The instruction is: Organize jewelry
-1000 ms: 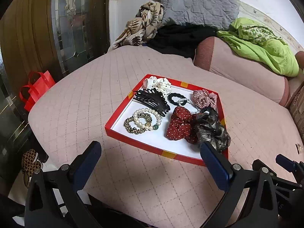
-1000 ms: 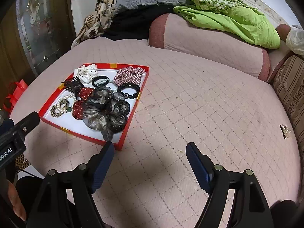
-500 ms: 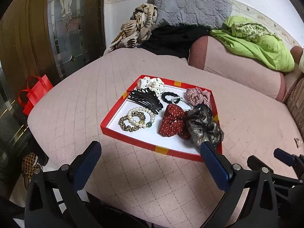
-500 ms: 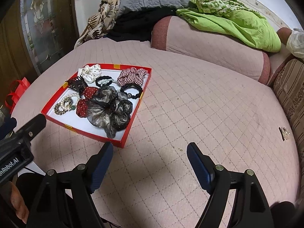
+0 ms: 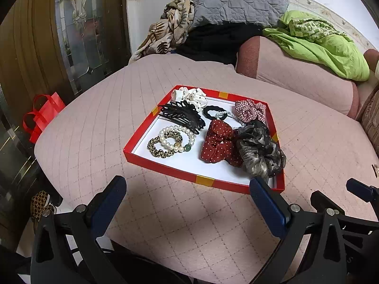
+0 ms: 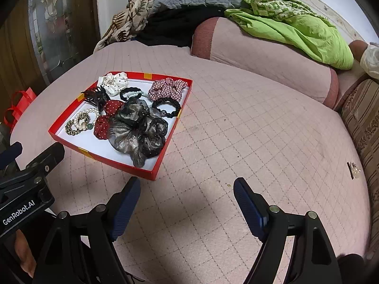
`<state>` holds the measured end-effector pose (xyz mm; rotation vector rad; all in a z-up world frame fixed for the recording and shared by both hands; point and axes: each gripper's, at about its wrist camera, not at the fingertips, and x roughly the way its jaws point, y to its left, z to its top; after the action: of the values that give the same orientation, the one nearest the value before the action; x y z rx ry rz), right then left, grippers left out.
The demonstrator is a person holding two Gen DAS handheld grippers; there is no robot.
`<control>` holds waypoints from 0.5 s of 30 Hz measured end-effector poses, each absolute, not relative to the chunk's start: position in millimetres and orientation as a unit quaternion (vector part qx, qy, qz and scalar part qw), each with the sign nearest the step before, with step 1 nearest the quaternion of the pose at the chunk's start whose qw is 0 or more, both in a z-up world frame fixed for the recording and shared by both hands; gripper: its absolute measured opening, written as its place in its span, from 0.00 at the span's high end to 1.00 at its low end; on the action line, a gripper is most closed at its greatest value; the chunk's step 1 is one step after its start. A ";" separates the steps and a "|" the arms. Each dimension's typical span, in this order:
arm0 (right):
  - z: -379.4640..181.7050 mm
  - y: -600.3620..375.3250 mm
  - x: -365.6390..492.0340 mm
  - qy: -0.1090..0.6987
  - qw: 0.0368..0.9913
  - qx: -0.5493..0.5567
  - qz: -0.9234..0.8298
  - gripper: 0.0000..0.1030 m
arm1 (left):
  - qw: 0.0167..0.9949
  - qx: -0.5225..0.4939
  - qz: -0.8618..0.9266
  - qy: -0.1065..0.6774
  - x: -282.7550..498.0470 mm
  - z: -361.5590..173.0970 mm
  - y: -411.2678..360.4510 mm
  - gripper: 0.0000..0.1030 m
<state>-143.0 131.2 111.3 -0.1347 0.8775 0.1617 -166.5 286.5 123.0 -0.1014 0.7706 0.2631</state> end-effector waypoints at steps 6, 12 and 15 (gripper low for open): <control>110.0 135.2 -143.4 0.423 0.900 -0.074 0.080 0.18 | 0.916 -0.052 0.126 0.378 -165.6 121.7 287.8 0.00; 108.7 134.4 -143.3 0.425 0.899 -0.073 0.081 0.18 | 0.915 -0.051 0.125 0.379 -165.1 121.0 286.5 0.00; 108.2 133.4 -143.3 0.426 0.898 -0.071 0.082 0.18 | 0.915 -0.051 0.123 0.380 -165.0 120.0 285.7 0.00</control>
<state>-143.3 133.5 108.2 -0.1478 0.8828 0.1696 -165.0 285.7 120.0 -0.1046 0.7820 0.2542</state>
